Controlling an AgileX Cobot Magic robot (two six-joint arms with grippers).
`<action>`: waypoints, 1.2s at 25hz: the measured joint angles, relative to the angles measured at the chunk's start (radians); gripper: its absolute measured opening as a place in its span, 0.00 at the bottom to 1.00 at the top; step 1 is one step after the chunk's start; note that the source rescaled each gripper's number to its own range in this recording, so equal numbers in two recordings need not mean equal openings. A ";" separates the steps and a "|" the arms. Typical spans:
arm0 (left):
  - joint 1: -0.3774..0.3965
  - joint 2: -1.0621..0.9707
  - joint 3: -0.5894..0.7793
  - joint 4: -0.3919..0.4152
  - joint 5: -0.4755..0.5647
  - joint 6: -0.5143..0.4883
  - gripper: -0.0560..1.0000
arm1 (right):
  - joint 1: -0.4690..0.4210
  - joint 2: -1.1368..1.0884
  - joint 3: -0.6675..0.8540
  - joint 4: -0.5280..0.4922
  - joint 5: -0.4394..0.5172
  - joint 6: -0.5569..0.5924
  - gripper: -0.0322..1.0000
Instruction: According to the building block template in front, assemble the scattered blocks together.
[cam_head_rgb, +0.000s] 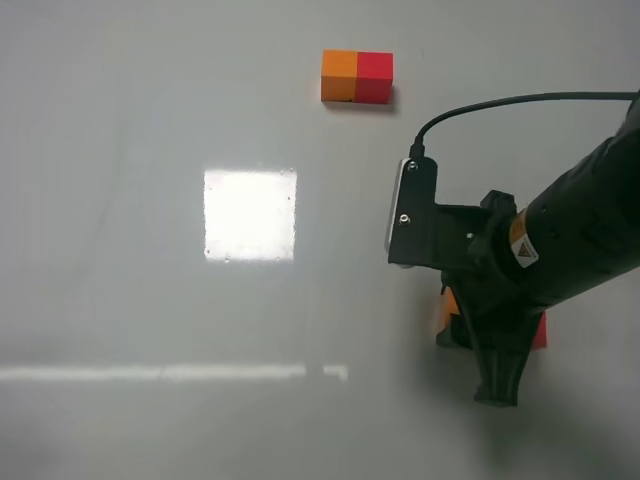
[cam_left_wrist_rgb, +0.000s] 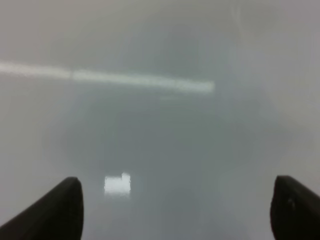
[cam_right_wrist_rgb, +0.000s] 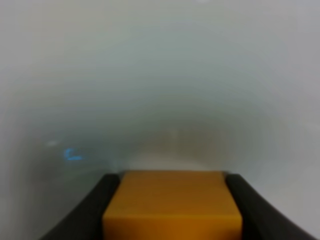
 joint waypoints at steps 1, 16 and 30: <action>0.000 0.000 0.000 0.000 0.000 0.000 0.05 | -0.002 0.000 0.000 0.007 -0.001 0.000 0.03; 0.000 0.000 0.000 0.000 -0.001 -0.001 0.05 | -0.005 0.001 0.000 0.005 -0.019 0.030 0.52; 0.000 0.000 0.000 0.000 -0.001 0.000 0.05 | -0.005 -0.187 0.050 -0.012 0.046 0.091 0.70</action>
